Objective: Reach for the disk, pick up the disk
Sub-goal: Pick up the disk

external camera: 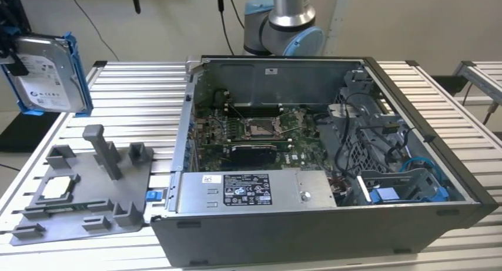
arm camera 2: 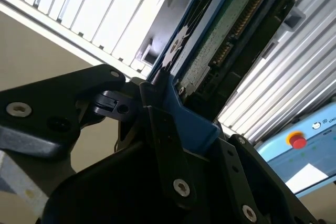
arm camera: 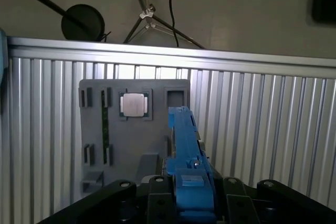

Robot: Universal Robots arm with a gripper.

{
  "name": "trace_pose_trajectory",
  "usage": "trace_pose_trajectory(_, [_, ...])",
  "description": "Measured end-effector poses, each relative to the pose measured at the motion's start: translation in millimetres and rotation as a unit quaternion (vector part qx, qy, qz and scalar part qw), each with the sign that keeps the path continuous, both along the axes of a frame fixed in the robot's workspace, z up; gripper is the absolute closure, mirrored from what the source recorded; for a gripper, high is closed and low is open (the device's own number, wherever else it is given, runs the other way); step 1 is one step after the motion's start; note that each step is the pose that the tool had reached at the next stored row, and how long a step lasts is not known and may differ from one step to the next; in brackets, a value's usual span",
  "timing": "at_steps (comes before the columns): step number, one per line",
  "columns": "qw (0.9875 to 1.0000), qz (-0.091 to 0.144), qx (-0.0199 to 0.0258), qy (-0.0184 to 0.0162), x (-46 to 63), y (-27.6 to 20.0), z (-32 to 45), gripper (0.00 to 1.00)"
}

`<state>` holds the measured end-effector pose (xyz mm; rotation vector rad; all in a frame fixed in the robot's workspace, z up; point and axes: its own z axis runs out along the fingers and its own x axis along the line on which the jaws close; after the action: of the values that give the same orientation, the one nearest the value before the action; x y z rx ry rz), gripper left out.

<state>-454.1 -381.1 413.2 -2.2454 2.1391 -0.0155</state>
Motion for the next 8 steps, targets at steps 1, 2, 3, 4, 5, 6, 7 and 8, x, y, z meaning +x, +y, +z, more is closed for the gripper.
trace_pose_trajectory(1, [1.0000, 0.000, 0.0000, 0.0000, 0.0, 0.0, 1.0, 1.00])
trace_pose_trajectory(2, [1.0000, 0.000, 0.0000, 0.0000, 0.0, 0.0, 1.2, 1.00])
trace_pose_trajectory(3, [1.0000, 0.000, 0.0000, -0.0001, 0.0, 0.0, 1.2, 1.00])
trace_pose_trajectory(4, [1.0000, 0.000, 0.0000, -0.0001, 0.0, 0.0, 1.2, 1.00])
trace_pose_trajectory(5, [1.0000, 0.000, 0.0000, -0.0001, 0.0, 0.0, 1.2, 1.00])
trace_pose_trajectory(6, [1.0000, 0.000, 0.0000, -0.0001, 0.0, 0.0, 1.2, 1.00])
trace_pose_trajectory(7, [1.0000, 0.000, 0.0000, -0.0001, 0.0, 0.0, 1.2, 1.00])
trace_pose_trajectory(8, [1.0000, 0.000, 0.0000, -0.0001, 0.0, 0.0, 1.6, 1.00])
